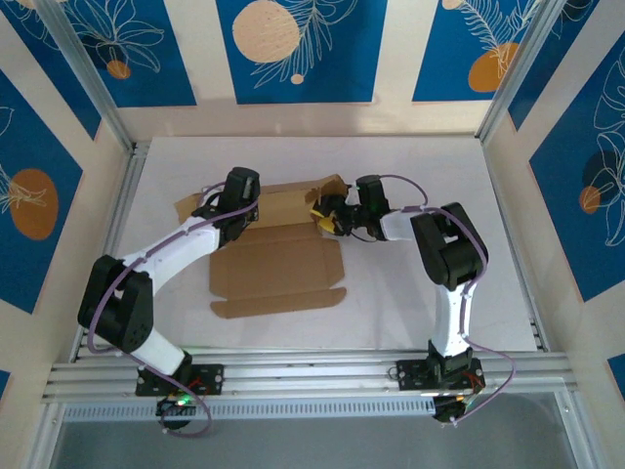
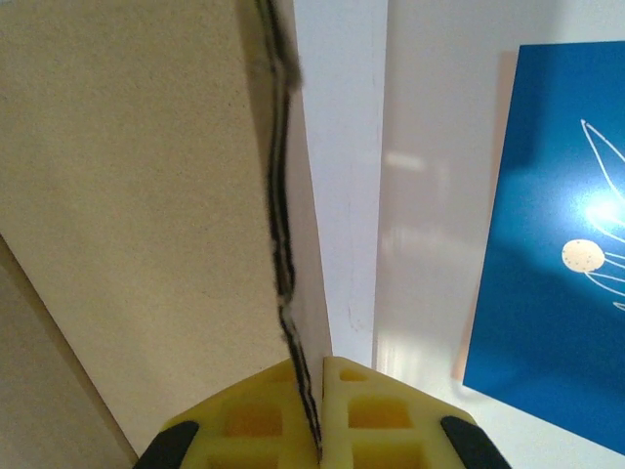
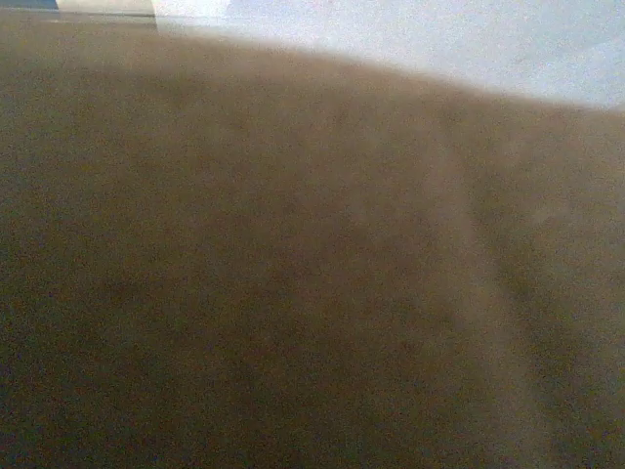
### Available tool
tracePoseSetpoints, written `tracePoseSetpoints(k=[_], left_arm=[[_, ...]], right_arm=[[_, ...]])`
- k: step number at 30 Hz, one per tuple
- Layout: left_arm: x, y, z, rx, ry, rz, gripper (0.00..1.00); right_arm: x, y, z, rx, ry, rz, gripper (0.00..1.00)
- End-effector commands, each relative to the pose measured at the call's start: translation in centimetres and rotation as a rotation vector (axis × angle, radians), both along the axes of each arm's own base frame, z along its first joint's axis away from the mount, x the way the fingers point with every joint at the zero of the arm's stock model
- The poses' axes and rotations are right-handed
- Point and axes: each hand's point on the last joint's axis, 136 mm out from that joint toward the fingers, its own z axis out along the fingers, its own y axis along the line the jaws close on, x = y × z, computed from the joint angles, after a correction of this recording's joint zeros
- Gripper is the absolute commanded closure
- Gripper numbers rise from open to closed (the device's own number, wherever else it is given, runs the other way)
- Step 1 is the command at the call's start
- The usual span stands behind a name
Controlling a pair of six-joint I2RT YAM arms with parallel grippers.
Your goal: Fold the paper box
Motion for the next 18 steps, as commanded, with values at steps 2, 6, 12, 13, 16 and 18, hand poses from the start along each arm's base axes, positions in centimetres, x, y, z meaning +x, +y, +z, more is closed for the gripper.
tracePoseSetpoints(k=[2,6,12,13,16,18], left_arm=[[-0.9,-0.5,-0.8,0.016,0.031,-0.040,1.00],[-0.9,-0.8,-0.8,0.010,0.025,-0.046,1.00],[-0.9,-1.3,-0.6,0.003,0.015,-0.055,1.00],[-0.9,-1.4,-0.7,0.003,0.014,-0.056,1.00],[-0.9,-1.3,-0.7,0.003,0.013,-0.052,1.00],[-1.0,-1.2,-0.6,0.008,0.010,-0.046,1.00]], right_arm=[[-0.9,1.8,-1.1,-0.020,0.022,0.060,0.38],[-0.7,1.8,-2.1,-0.067,0.030,0.037,0.37],[-0.5,1.7,-3.5,-0.112,0.061,0.000,0.37],[-0.5,1.8,-3.7,-0.105,0.069,-0.009,0.37],[-0.4,2.1,-3.5,-0.057,0.078,-0.030,0.37],[-0.4,1.9,-3.2,-0.044,0.076,-0.045,0.37]])
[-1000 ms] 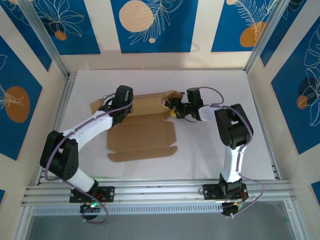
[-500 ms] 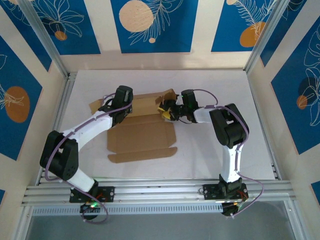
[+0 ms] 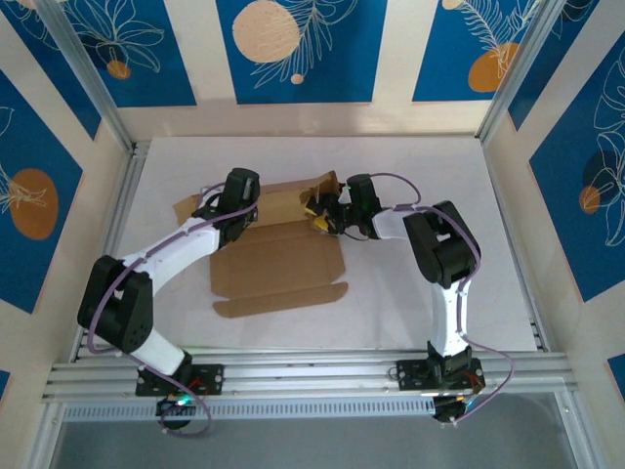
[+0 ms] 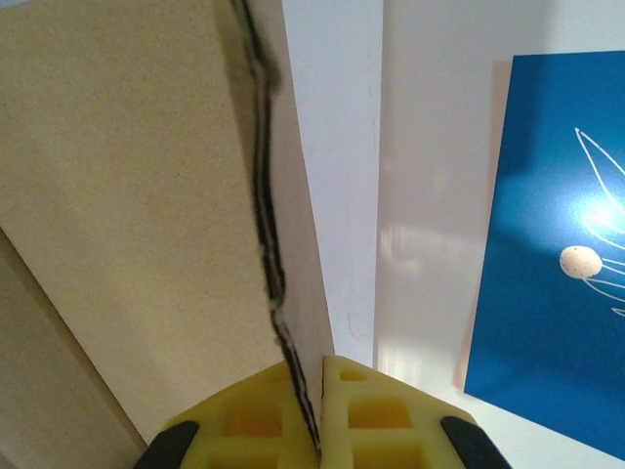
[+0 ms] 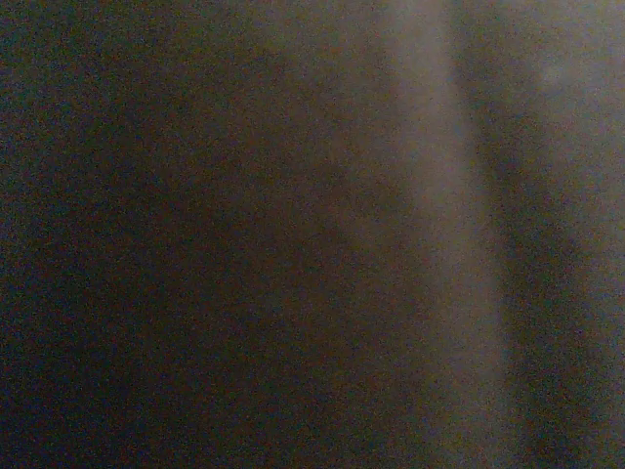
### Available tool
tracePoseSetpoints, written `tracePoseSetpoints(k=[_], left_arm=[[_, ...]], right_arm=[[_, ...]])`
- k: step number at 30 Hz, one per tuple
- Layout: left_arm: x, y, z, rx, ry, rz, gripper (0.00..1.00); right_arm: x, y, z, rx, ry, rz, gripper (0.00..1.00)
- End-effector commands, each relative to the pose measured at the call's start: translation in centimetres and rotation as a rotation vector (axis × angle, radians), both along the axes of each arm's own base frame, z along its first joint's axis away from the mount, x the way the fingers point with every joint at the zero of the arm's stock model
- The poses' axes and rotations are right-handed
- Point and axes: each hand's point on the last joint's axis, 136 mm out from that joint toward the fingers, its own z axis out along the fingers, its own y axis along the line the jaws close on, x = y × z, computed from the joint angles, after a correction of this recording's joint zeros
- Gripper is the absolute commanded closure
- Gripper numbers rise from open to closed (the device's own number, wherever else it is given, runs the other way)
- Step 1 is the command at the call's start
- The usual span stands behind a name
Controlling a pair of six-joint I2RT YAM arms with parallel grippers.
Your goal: Fold the paper box
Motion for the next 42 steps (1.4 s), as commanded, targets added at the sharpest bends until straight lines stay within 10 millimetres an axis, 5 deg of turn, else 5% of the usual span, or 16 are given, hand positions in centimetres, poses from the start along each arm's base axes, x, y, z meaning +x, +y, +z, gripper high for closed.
tracePoseSetpoints(k=[1,19,27,33,38,42], left_arm=[[-1.0,-1.4,-0.5,-0.006,0.018,-0.054,1.00],[-1.0,0.8,-0.5,0.089,-0.001,-0.027,1.00],[-0.7,0.5,-0.1,0.114,-0.024,-0.057,1.00],[-0.6,0.3,0.0,0.114,-0.028,-0.069,1.00],[-0.4,0.0,0.2,0.113,-0.034,-0.081,1.00],[-0.4,-0.1,0.2,0.111,-0.035,-0.085,1.00]], right_arm=[[-1.6,0.5,-2.3,0.001,0.078,-0.002,0.37],[-2.4,-5.8,2.0,-0.138,-0.059,0.055,0.40],[-4.0,-9.5,4.7,-0.428,-0.226,0.064,0.45],[-2.1,-14.8,8.1,-0.857,-0.417,-0.021,0.44],[-0.9,-13.3,8.7,-0.934,-0.690,0.122,0.36],[0.8,-12.8,8.0,-0.922,-0.704,0.186,0.34]])
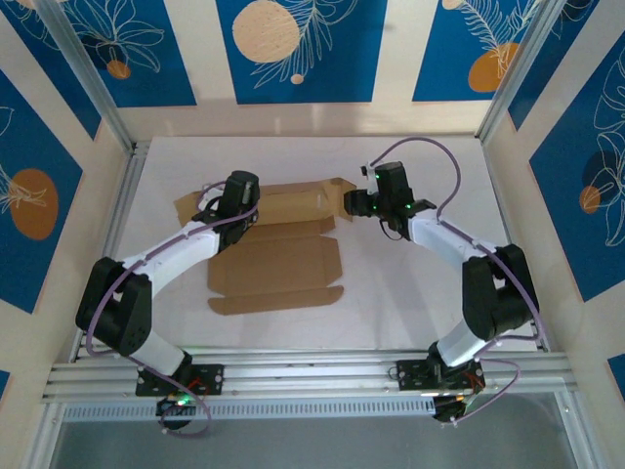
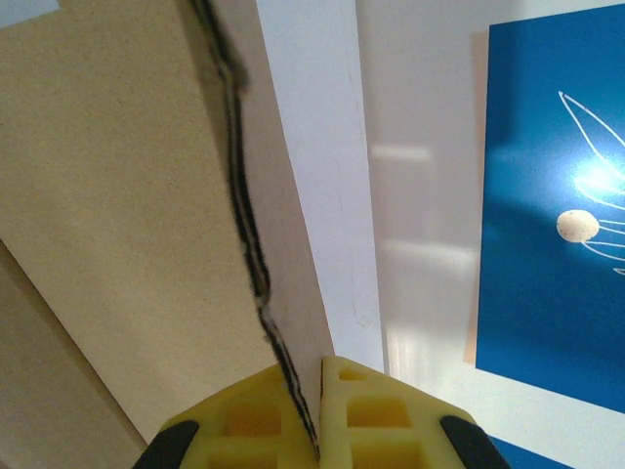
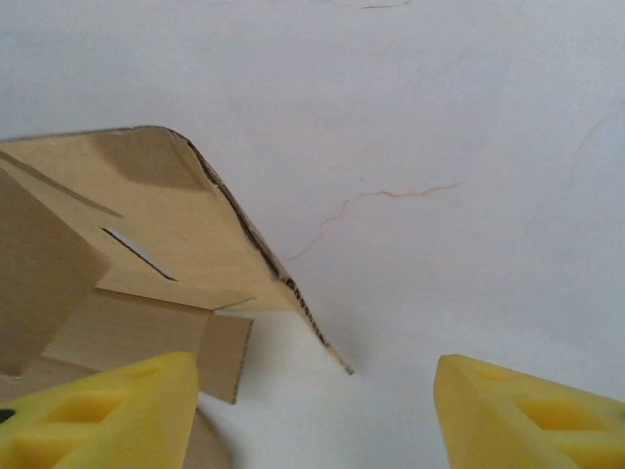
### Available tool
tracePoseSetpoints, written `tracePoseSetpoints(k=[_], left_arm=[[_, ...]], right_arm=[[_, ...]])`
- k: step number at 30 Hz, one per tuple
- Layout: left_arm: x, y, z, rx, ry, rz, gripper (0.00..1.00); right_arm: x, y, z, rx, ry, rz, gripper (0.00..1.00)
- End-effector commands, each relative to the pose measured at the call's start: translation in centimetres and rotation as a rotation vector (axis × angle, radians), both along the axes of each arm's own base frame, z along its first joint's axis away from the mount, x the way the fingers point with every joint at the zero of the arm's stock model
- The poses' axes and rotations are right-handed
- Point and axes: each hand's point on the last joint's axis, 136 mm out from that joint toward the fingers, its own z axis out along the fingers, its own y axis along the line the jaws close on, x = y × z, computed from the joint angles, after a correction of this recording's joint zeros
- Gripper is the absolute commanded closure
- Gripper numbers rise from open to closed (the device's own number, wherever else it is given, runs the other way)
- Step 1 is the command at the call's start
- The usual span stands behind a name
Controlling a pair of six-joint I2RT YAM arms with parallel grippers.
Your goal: Fold the paper box
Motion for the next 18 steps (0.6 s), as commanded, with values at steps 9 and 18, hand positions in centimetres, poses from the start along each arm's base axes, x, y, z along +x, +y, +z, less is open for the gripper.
tracePoseSetpoints(k=[9,18], left_arm=[[-0.5,0.0,-0.2,0.031,0.008,-0.028,1.00],[-0.3,0.0,0.1,0.027,-0.009,-0.026,1.00]], right_arm=[[1.4,5.0,0.1,0.023,-0.007,0.348,0.42],[-1.8,5.7,-0.2,0.097,0.051,0.350,0.65]])
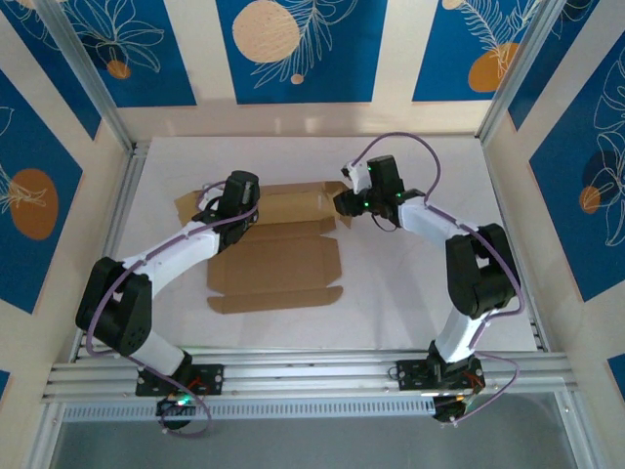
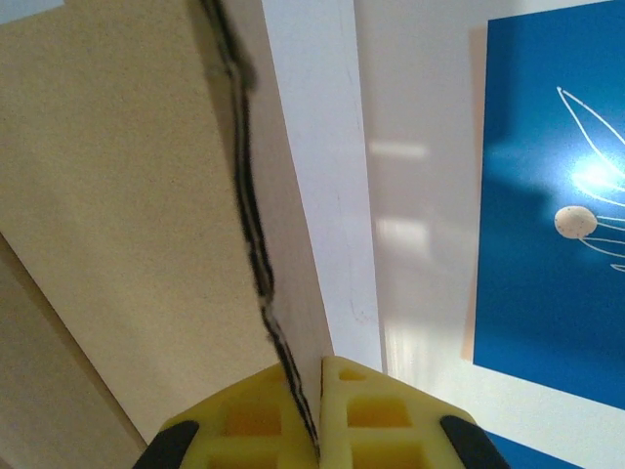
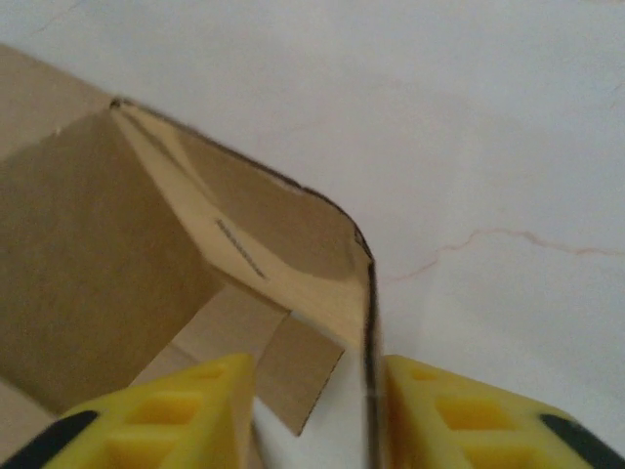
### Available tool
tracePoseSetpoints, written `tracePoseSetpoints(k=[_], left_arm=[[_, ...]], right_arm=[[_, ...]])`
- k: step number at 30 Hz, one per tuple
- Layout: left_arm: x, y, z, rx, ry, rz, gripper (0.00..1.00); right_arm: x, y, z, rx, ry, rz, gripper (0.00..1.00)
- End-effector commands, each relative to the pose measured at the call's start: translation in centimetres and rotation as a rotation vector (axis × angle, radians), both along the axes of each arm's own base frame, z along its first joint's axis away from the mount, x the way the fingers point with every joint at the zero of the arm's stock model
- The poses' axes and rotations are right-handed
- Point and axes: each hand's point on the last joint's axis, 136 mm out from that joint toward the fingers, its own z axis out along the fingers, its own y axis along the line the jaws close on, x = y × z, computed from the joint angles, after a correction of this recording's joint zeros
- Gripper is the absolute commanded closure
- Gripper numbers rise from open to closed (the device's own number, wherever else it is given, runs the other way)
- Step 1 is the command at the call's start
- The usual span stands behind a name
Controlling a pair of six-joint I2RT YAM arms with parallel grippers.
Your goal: Fold the paper box
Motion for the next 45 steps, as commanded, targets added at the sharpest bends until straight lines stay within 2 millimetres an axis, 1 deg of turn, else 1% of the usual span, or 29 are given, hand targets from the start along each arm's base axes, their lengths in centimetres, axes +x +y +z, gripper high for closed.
tracePoseSetpoints(k=[1,2,4,6,8,11,13,15,19,22,25,27,30,34,38,40,42,43,45], left_arm=[[-0.4,0.2,0.0,0.035,-0.007,-0.019,1.00],[-0.4,0.3,0.0,0.034,-0.008,-0.018,1.00],[-0.5,0.2,0.0,0.032,-0.010,-0.019,1.00],[-0.5,0.3,-0.1,0.035,-0.010,-0.020,1.00],[-0.6,0.3,-0.2,0.038,-0.009,-0.021,1.00],[-0.6,0.4,-0.3,0.039,-0.011,-0.021,1.00],[-0.6,0.3,-0.3,0.039,-0.019,-0.025,1.00],[-0.5,0.2,0.0,0.043,-0.042,-0.033,1.00],[-0.1,-0.2,0.8,0.044,-0.094,-0.055,1.00],[0.2,-0.6,1.3,0.035,-0.129,-0.075,1.00],[0.3,-0.9,1.8,0.050,-0.166,-0.105,1.00],[0.5,-1.2,2.3,0.062,-0.216,-0.130,1.00],[0.9,-1.9,2.8,0.061,-0.300,-0.178,1.00],[0.8,-2.4,2.4,0.075,-0.313,-0.230,1.00],[0.6,-2.5,1.8,0.085,-0.307,-0.264,1.00],[0.4,-2.3,1.3,0.088,-0.296,-0.275,1.00],[0.2,-2.3,1.0,0.092,-0.292,-0.290,1.00],[0.2,-2.2,0.8,0.090,-0.288,-0.294,1.00],[0.1,-2.1,0.7,0.089,-0.291,-0.301,1.00]], right_arm=[[-2.1,1.0,1.5,0.066,0.029,0.029,0.69],[-2.4,1.0,1.6,0.081,0.043,0.024,0.72],[-2.9,1.4,1.9,0.109,0.069,0.017,0.73],[-3.4,1.8,2.6,0.146,0.079,0.017,0.74],[-3.8,2.2,3.7,0.202,0.081,0.015,0.74],[-4.1,2.7,4.9,0.286,0.105,0.003,0.75],[-4.5,3.4,5.4,0.318,0.128,0.011,0.75],[-4.8,3.9,5.1,0.305,0.129,0.013,0.74],[-5.3,4.7,3.6,0.287,0.125,0.011,0.71],[-5.5,5.6,3.4,0.309,0.098,0.021,0.67],[-5.6,6.5,3.2,0.303,0.055,0.063,0.61],[-5.4,6.7,2.6,0.291,0.042,0.081,0.58],[-5.6,7.3,2.4,0.285,0.008,0.145,0.56],[-5.9,7.9,2.3,0.237,-0.057,0.228,0.53],[-6.3,8.1,1.9,0.177,-0.116,0.318,0.52],[-6.8,8.4,2.1,0.165,-0.146,0.379,0.52],[-7.8,8.9,2.2,0.171,-0.163,0.461,0.50],[-8.3,9.1,2.2,0.169,-0.173,0.498,0.48],[-8.7,9.3,1.8,0.146,-0.190,0.529,0.44]])
